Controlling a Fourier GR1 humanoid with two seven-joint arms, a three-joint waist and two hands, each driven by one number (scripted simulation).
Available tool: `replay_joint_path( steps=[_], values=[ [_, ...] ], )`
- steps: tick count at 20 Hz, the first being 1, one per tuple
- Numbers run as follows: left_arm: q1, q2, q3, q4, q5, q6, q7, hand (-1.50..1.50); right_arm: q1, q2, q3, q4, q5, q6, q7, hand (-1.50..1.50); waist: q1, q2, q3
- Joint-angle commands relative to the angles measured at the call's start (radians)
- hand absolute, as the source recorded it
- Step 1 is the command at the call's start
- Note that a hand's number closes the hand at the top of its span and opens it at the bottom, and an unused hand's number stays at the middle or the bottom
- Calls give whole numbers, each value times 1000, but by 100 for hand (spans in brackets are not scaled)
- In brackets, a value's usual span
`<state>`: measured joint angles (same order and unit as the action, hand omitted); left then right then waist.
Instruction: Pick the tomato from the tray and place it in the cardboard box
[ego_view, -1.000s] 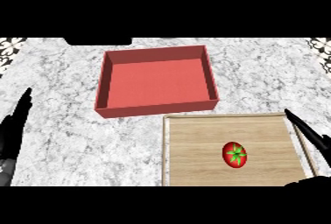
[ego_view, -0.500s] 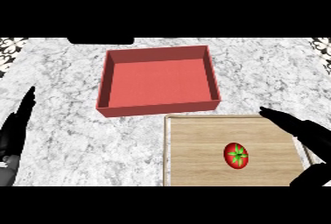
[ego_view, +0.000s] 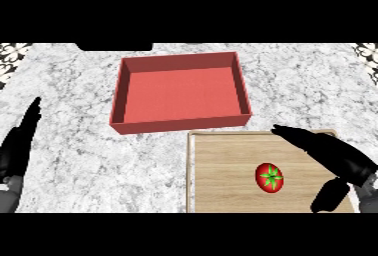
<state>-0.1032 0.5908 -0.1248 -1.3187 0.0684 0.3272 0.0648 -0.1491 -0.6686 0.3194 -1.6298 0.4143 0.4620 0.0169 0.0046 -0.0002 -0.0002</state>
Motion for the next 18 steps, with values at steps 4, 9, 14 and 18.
replay_joint_path(
  steps=[4, 9, 14, 18],
  values=[
    [83, -25, 71, -32, -26, -62, -45, 0, -30, 106, 8, 30, 111, 51, 41, -150, 1, -1, 0],
    [27, -64, 126, 34, -84, -88, -65, 0, 21, 155, -22, -82, 124, 137, 86, -150, -5, -1, 0],
    [23, -116, 105, -60, -152, -62, 36, 0, 15, 200, -69, -85, 107, 170, 51, -150, -3, -1, 0],
    [21, -96, 176, 28, -128, -149, -43, 0, 74, 198, -56, -105, 160, 149, -56, -150, -5, 0, 0]
  ],
)
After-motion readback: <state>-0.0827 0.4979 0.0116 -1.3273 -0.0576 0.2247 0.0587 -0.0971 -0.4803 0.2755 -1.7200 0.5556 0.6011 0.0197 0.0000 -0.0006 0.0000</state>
